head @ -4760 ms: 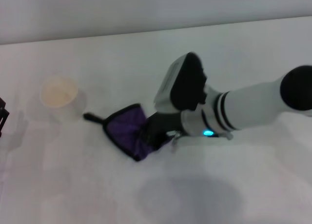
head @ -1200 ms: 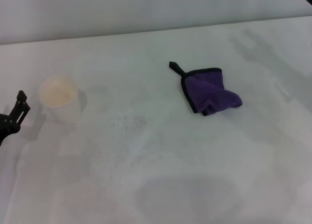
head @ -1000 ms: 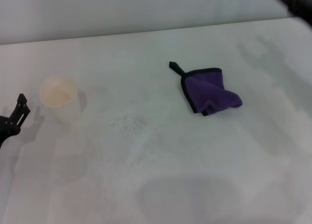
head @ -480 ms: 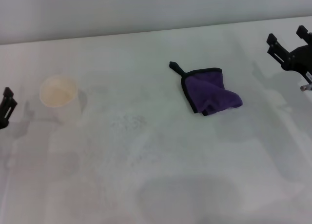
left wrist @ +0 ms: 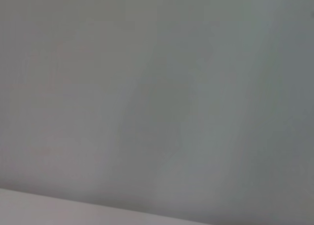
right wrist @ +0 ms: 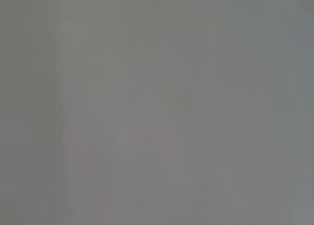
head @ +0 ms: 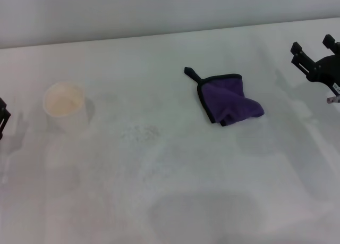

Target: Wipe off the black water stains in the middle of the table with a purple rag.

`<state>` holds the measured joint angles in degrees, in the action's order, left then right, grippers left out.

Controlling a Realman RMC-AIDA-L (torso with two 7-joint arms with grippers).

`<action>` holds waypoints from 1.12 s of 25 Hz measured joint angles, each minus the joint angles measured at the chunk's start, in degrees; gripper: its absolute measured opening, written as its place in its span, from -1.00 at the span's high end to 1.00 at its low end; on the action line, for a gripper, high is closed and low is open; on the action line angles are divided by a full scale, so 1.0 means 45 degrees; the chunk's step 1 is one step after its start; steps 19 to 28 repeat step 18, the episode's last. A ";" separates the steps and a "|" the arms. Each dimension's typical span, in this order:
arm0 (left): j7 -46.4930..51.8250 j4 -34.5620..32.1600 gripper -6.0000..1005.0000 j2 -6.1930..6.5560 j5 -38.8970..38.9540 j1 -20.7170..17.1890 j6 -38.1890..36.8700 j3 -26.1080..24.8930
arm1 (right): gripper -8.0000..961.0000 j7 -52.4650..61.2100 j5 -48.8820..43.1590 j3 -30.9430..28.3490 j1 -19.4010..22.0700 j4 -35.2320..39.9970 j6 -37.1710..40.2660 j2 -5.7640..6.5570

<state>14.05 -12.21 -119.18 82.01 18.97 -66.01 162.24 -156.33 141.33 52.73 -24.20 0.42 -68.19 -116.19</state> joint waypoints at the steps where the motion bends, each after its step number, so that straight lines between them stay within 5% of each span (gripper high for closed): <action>1: 0.0000 0.0000 -0.74 -0.0001 0.0000 -0.0022 0.0006 0.0000 | -0.81 0.0009 0.0000 -0.0001 -0.0018 -0.0038 0.0001 0.0001; 28: 0.0013 -0.0054 -0.74 -0.0042 -0.0012 -0.0297 0.0018 0.0070 | -0.81 0.0483 -0.0092 0.0002 0.0037 -0.0722 -0.0272 0.0000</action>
